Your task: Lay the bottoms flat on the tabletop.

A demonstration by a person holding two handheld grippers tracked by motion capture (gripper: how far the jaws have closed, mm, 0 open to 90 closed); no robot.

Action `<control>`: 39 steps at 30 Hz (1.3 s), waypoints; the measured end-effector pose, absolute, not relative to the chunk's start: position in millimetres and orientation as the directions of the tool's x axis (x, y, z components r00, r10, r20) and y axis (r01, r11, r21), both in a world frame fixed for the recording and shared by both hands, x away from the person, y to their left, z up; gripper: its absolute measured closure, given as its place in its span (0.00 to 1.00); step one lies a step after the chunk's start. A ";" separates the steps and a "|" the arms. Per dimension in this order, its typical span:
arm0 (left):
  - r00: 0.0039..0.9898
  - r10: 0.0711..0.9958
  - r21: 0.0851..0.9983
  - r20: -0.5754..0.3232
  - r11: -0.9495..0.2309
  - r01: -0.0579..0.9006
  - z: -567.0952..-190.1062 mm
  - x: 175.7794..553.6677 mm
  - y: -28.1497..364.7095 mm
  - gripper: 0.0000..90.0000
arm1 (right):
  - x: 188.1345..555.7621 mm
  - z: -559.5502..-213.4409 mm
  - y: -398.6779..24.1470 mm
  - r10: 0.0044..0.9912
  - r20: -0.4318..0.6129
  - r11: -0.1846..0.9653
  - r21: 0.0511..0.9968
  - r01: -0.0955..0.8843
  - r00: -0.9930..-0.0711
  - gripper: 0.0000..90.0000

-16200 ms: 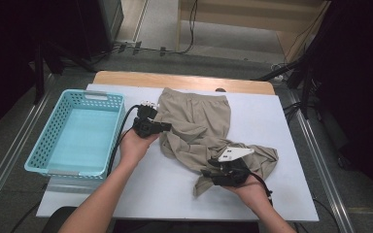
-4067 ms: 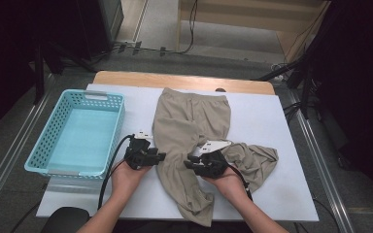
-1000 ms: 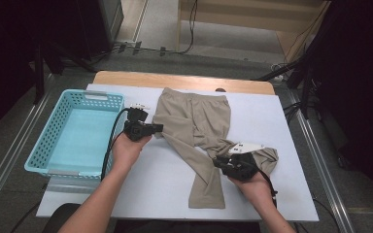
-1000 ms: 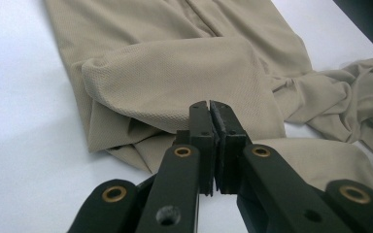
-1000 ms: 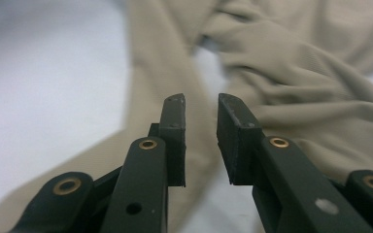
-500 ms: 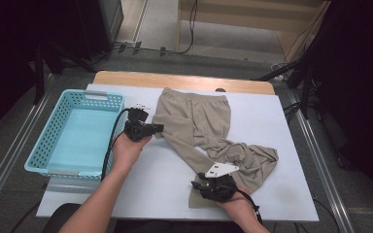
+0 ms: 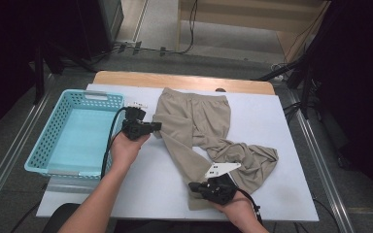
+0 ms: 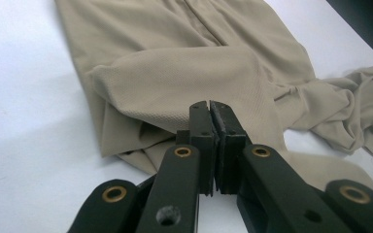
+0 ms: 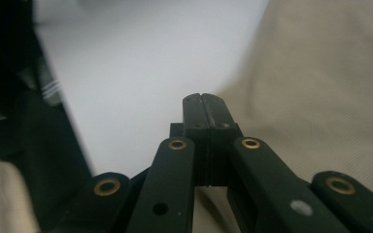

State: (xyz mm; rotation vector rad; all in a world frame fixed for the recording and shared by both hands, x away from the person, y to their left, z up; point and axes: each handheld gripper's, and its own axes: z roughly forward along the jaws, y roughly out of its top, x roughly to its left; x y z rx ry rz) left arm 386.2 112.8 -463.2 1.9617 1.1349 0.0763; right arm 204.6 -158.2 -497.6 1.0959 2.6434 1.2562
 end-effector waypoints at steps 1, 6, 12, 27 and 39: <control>0.587 0.738 0.695 -0.334 -0.228 0.682 -462.6 386.3 113.2 0.98 | 201.8 -496.1 -154.9 0.579 0.276 0.435 0.691 0.577 -0.767 0.97; 0.585 0.750 0.721 -0.308 -0.217 0.658 -458.8 387.1 113.7 0.98 | 190.6 -488.3 -134.6 0.498 0.303 0.435 0.723 0.536 -0.813 0.97; 0.583 0.751 0.702 -0.311 -0.232 0.673 -460.4 388.1 116.2 0.82 | 193.0 -486.2 -125.1 0.497 0.222 0.434 0.773 0.462 -0.839 0.74; 0.663 0.681 0.704 -0.310 -0.304 0.642 -469.8 351.1 118.7 0.47 | 230.8 -510.5 -164.8 0.660 0.155 0.419 0.736 0.531 -0.735 0.57; 0.646 0.722 0.644 -0.248 -0.375 0.667 -495.6 324.8 112.4 0.50 | 217.1 -502.8 -150.0 0.613 0.124 0.455 0.752 0.477 -0.780 0.59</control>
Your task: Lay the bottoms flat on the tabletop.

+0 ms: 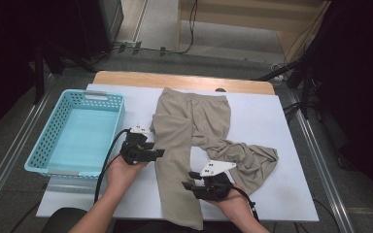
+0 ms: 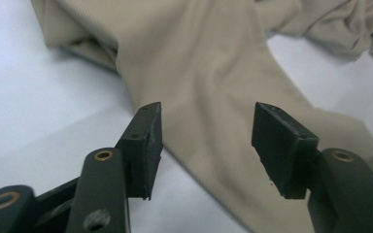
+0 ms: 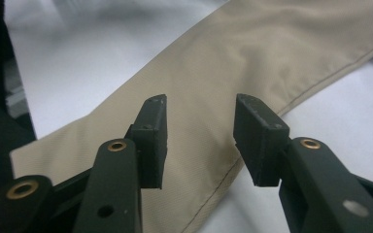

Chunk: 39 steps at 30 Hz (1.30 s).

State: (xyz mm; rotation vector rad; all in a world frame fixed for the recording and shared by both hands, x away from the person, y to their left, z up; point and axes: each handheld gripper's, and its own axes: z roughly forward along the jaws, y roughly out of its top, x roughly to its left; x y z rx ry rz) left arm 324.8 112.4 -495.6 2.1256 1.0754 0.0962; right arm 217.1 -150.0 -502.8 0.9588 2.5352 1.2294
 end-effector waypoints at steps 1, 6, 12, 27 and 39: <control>0.641 0.725 0.649 -0.252 -0.365 0.668 -497.7 321.8 112.0 0.51 | 219.7 -503.3 -151.2 0.619 0.116 0.454 0.754 0.474 -0.777 0.59; 0.652 0.726 0.640 -0.220 -0.397 0.658 -508.4 308.9 106.8 0.55 | 242.2 -508.6 -161.2 0.674 0.119 0.414 0.756 0.506 -0.729 0.62; 0.626 0.730 0.627 -0.275 -0.358 0.692 -512.9 299.1 102.8 0.84 | 265.3 -523.2 -149.2 0.679 0.114 0.437 0.731 0.524 -0.726 0.62; 0.587 0.749 0.684 -0.305 -0.257 0.683 -462.2 353.4 109.0 0.98 | 323.1 -481.5 -149.8 0.705 0.159 0.372 0.746 0.552 -0.691 0.93; 0.645 0.708 0.721 -0.287 -0.284 0.632 -457.5 372.6 106.6 0.56 | 313.2 -477.3 -160.5 0.708 0.138 0.377 0.756 0.536 -0.692 0.63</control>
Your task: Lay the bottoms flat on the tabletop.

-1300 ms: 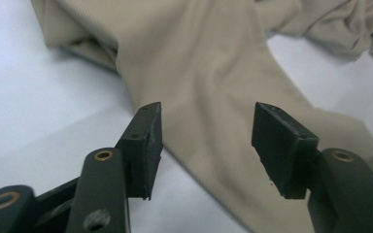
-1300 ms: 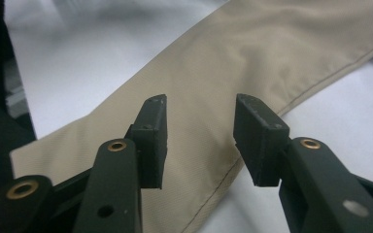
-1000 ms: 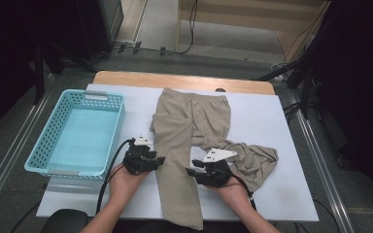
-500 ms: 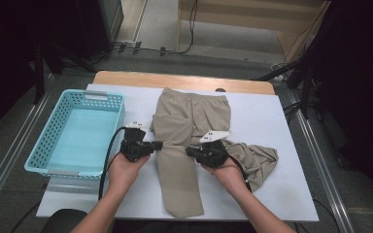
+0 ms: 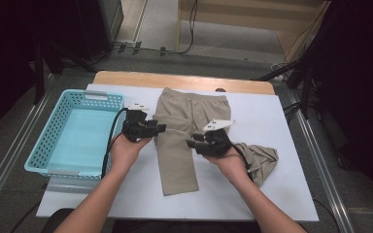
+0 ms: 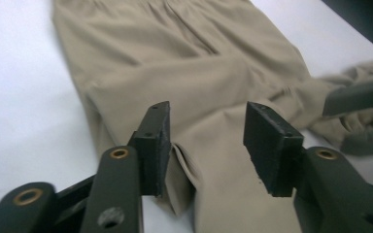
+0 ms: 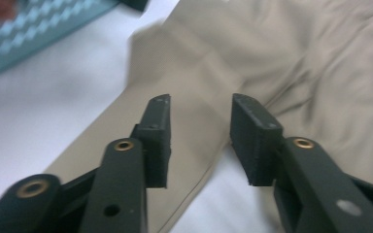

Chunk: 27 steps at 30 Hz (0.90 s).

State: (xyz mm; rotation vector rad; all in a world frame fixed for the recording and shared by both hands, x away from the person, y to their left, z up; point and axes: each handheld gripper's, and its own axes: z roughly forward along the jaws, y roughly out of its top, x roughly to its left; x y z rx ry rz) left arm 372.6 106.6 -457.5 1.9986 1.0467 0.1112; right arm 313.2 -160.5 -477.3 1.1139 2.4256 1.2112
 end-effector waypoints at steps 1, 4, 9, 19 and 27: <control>0.655 0.697 0.717 -0.291 -0.295 0.632 -457.8 370.8 106.1 0.54 | 306.2 -481.0 -159.4 0.698 0.139 0.388 0.752 0.533 -0.703 0.62; 0.674 0.680 0.729 -0.288 -0.300 0.615 -458.2 363.2 107.3 0.51 | 287.0 -489.6 -156.1 0.669 0.143 0.415 0.742 0.526 -0.730 0.59; 0.673 0.671 0.726 -0.309 -0.291 0.623 -461.6 359.4 113.7 0.49 | 252.4 -501.5 -145.8 0.619 0.168 0.458 0.717 0.525 -0.768 0.53; 0.685 0.657 0.740 -0.316 -0.282 0.611 -459.9 361.4 112.7 0.47 | 211.7 -523.5 -100.4 0.545 0.077 0.555 0.714 0.428 -0.835 0.59; 0.688 0.654 0.740 -0.313 -0.287 0.609 -459.6 361.4 111.5 0.47 | 217.8 -522.7 -82.6 0.569 0.180 0.504 0.695 0.513 -0.802 0.94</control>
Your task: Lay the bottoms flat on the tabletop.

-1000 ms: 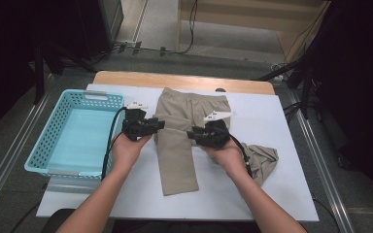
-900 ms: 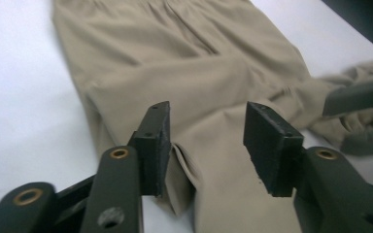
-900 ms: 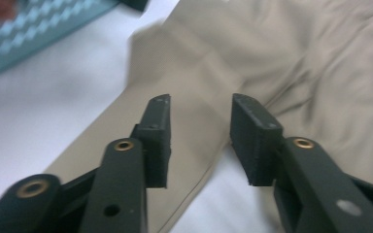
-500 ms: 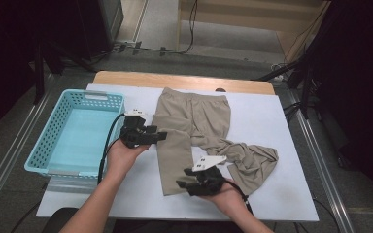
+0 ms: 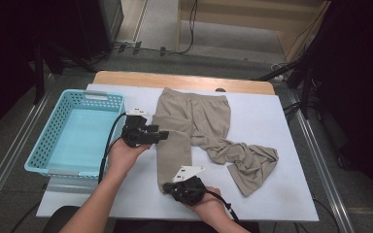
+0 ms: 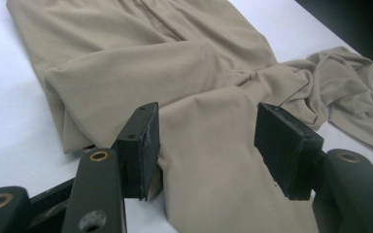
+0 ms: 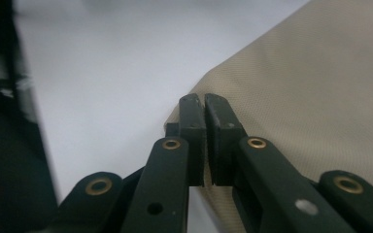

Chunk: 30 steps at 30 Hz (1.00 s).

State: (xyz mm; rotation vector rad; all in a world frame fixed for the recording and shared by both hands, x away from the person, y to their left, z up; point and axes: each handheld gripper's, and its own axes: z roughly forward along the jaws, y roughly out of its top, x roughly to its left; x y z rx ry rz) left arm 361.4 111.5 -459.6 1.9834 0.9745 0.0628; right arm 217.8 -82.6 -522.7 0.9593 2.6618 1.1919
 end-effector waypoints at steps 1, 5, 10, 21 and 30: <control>0.687 0.655 0.739 -0.315 -0.284 0.611 -459.3 361.3 111.9 0.47 | 216.5 -522.8 -77.2 0.556 0.191 0.503 0.698 0.510 -0.809 0.94; 0.687 0.646 0.744 -0.333 -0.267 0.612 -458.0 361.2 114.2 0.45 | 210.3 -522.5 -68.8 0.521 0.190 0.511 0.711 0.483 -0.832 0.82; 0.694 0.640 0.746 -0.330 -0.274 0.608 -457.3 360.2 113.3 0.42 | 219.5 -514.0 -92.0 0.529 0.230 0.494 0.699 0.518 -0.816 0.58; 0.699 0.634 0.712 -0.331 -0.318 0.626 -460.7 358.8 106.9 0.42 | 240.8 -497.8 -172.1 0.627 0.212 0.405 0.733 0.546 -0.750 0.57; 0.703 0.632 0.709 -0.326 -0.328 0.624 -460.9 357.4 104.5 0.42 | 249.6 -484.6 -235.4 0.696 0.197 0.360 0.737 0.572 -0.691 0.50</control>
